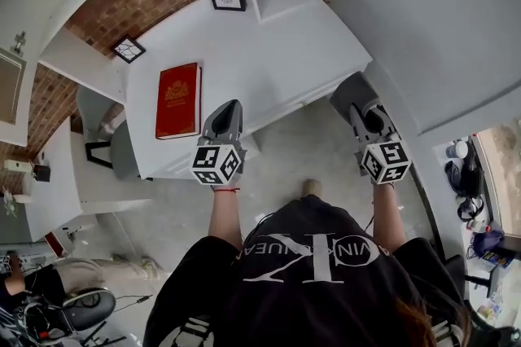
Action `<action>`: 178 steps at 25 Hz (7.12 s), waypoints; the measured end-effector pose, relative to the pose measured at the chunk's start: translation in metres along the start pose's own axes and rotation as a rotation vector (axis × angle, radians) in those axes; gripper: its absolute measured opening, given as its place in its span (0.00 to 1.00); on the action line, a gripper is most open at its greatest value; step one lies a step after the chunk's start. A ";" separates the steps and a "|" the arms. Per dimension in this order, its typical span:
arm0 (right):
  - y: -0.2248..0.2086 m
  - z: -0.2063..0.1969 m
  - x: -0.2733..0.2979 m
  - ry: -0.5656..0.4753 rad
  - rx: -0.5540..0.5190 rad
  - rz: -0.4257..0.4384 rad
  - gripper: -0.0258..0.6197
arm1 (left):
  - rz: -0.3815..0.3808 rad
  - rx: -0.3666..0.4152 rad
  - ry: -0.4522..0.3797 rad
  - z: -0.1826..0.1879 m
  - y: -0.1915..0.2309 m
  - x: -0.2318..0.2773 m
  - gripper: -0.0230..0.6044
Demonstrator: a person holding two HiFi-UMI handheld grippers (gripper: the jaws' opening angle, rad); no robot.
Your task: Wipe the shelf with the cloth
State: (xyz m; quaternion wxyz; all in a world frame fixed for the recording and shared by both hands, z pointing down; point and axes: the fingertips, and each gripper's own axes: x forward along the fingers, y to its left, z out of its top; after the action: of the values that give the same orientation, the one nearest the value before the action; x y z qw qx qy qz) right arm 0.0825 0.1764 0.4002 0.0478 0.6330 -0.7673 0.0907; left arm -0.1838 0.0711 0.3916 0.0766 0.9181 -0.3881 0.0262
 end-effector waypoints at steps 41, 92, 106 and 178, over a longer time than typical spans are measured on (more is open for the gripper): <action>-0.108 0.003 0.179 0.111 -0.033 0.232 0.11 | 0.048 -0.056 0.025 -0.020 0.009 0.199 0.05; -0.061 -0.002 0.507 0.241 -0.105 0.669 0.11 | 0.372 -0.132 -0.056 -0.045 0.136 0.344 0.05; -0.086 -0.060 0.559 0.554 -0.221 0.591 0.23 | 0.362 -0.150 -0.031 -0.063 0.133 0.350 0.05; -0.043 -0.063 0.579 0.448 -0.704 0.548 0.12 | 0.460 0.034 -0.067 -0.052 0.180 0.356 0.05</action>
State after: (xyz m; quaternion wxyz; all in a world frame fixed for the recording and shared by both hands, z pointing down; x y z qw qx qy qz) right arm 0.0095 -0.3764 0.5741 0.3965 0.3185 -0.8604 -0.0306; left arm -0.0643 -0.2966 0.5026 0.0401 0.8070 -0.5889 0.0191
